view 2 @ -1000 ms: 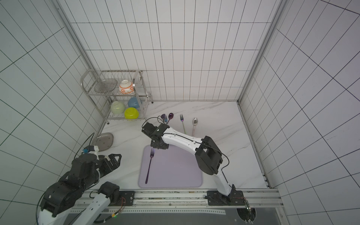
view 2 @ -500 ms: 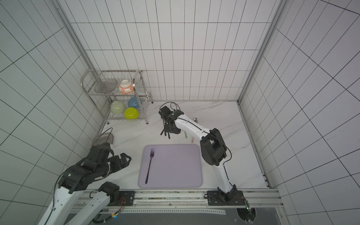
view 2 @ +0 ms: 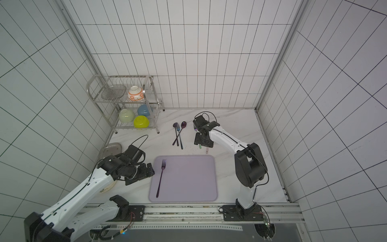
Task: Set the spoon and fork side by side
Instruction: Place the fork on the tray.
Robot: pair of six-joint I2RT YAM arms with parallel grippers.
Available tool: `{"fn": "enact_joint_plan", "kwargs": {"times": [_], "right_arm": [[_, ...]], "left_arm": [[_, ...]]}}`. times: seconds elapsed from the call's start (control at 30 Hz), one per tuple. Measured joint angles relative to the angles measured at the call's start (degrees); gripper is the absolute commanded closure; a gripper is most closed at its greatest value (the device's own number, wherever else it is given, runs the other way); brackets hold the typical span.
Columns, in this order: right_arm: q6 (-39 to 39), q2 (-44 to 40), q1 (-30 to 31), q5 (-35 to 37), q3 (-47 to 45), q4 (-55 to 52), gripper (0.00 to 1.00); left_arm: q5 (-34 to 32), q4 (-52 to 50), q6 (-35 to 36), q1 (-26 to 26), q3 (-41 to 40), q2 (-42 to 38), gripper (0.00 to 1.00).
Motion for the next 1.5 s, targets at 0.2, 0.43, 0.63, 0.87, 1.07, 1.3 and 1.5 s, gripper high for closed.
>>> {"fn": "enact_joint_plan", "kwargs": {"times": [0.2,0.43,0.63,0.87,1.07,1.3,1.5], "right_arm": [[-1.92,0.11,-4.35,-1.57,-0.66,1.49,0.33],[-3.19,0.2,-4.98,-3.74,-0.66,2.71,0.34],[-3.48,0.24,-5.01,-5.01,-0.68,3.19,0.35],[-3.85,0.24,-5.03,-5.55,-1.22,3.63,0.37],[-3.87,0.24,-5.03,-5.73,-2.08,3.82,0.37],[-3.87,0.24,-5.03,-6.4,-2.78,3.85,0.38],[-3.85,0.24,-5.03,-6.64,-2.84,3.87,0.38]], "left_arm": [[-4.79,5.01,-1.66,-9.42,3.43,16.02,0.02],[-8.57,8.39,-2.43,-11.74,3.48,21.7,0.02],[-11.04,11.13,-1.97,-11.76,3.48,25.81,0.05],[-13.07,13.33,-1.14,-10.78,3.34,29.09,0.18],[-12.68,15.39,-0.02,-7.37,1.46,29.09,0.2],[-11.58,16.87,1.7,-6.8,0.76,29.09,0.19],[-10.84,17.81,2.03,-6.8,0.48,29.24,0.26]]}}
